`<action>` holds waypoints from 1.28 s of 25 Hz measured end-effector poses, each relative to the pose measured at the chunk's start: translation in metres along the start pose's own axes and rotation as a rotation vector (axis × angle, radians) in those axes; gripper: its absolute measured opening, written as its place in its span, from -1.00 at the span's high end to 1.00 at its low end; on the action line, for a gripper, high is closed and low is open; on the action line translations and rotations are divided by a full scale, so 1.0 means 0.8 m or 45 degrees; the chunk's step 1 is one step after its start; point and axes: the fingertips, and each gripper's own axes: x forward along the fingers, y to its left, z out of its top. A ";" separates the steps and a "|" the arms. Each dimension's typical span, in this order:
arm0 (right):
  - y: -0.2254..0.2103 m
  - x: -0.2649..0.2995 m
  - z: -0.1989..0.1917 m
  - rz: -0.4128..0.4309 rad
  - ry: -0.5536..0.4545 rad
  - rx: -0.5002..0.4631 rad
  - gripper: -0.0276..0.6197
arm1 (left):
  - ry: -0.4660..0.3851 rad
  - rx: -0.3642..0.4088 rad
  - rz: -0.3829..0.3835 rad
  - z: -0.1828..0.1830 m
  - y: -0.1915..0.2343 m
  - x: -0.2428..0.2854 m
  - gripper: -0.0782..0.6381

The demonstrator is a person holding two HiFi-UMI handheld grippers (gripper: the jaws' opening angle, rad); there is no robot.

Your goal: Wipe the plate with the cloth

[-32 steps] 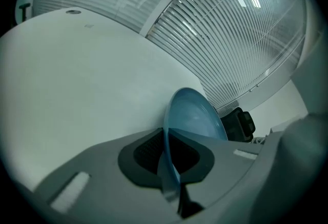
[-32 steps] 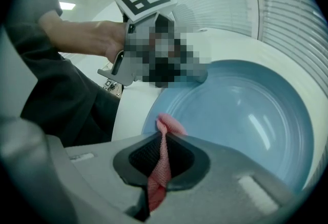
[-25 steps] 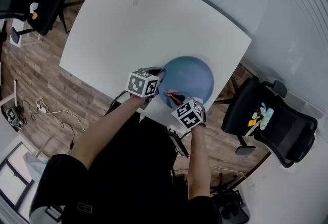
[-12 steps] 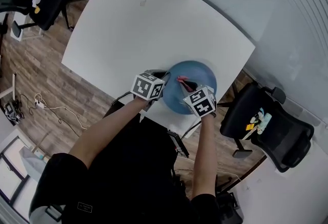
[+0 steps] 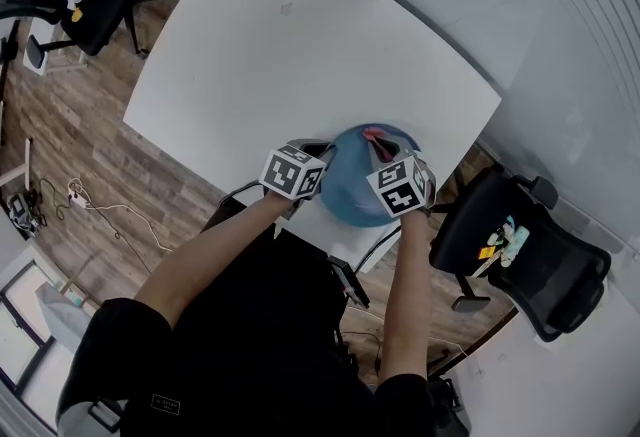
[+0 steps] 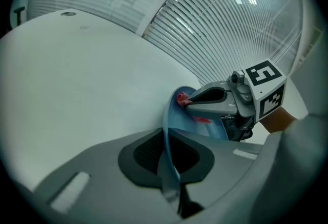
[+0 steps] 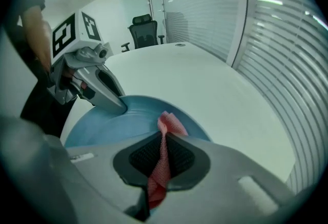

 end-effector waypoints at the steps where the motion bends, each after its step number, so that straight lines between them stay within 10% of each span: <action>1: -0.006 0.000 0.001 -0.031 0.005 -0.018 0.85 | 0.001 0.000 0.000 0.000 0.000 0.000 0.74; 16: 0.015 -0.013 -0.027 -0.056 -0.032 0.080 0.85 | -0.018 -0.028 0.023 -0.001 0.001 0.000 0.74; 32: 0.163 -0.032 -0.096 0.260 0.094 0.102 0.85 | -0.015 -0.037 0.029 -0.001 0.003 0.001 0.74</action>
